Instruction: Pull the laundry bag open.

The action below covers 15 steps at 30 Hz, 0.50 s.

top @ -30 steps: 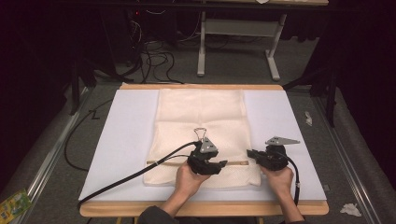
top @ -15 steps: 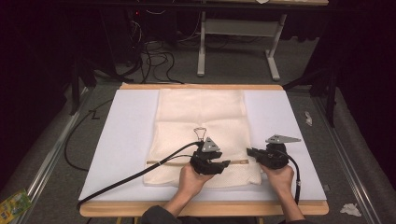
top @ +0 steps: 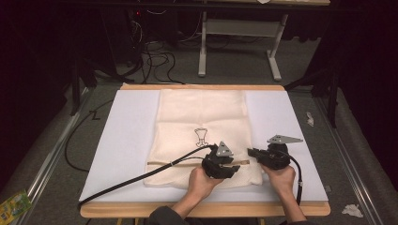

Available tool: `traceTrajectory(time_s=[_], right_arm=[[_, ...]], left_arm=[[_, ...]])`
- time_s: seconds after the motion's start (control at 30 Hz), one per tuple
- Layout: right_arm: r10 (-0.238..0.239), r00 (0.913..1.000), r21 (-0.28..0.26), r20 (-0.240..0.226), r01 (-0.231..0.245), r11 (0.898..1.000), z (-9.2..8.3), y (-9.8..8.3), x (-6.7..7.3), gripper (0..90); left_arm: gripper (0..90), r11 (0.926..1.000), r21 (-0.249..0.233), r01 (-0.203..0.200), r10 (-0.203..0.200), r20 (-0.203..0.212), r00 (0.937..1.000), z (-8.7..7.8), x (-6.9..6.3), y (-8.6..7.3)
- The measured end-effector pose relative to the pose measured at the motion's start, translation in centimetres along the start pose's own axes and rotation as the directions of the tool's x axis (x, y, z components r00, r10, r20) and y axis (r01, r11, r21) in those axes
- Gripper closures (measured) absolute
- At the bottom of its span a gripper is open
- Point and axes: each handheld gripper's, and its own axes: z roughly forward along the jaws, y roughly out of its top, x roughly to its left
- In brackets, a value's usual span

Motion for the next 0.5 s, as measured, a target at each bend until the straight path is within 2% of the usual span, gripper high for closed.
traceTrajectory(time_s=[0.23, 0.5], right_arm=[[0.001, 1.0, -0.004, -0.004, -0.001, 1.0, -0.1, 0.0, 0.0, 88.4], [0.0, 0.9997, -0.013, -0.025, 0.0, 1.0, 0.0, 0.1, 0.2, 88.4]], left_arm=[[61.9, 0.9999, 0.011, 0.007, -0.007, 0.021, 0.9998, 0.9, -0.2, -0.1], [62.3, 0.9999, 0.002, 0.017, -0.017, 0.018, 0.9997, 1.3, 0.0, 0.0]])
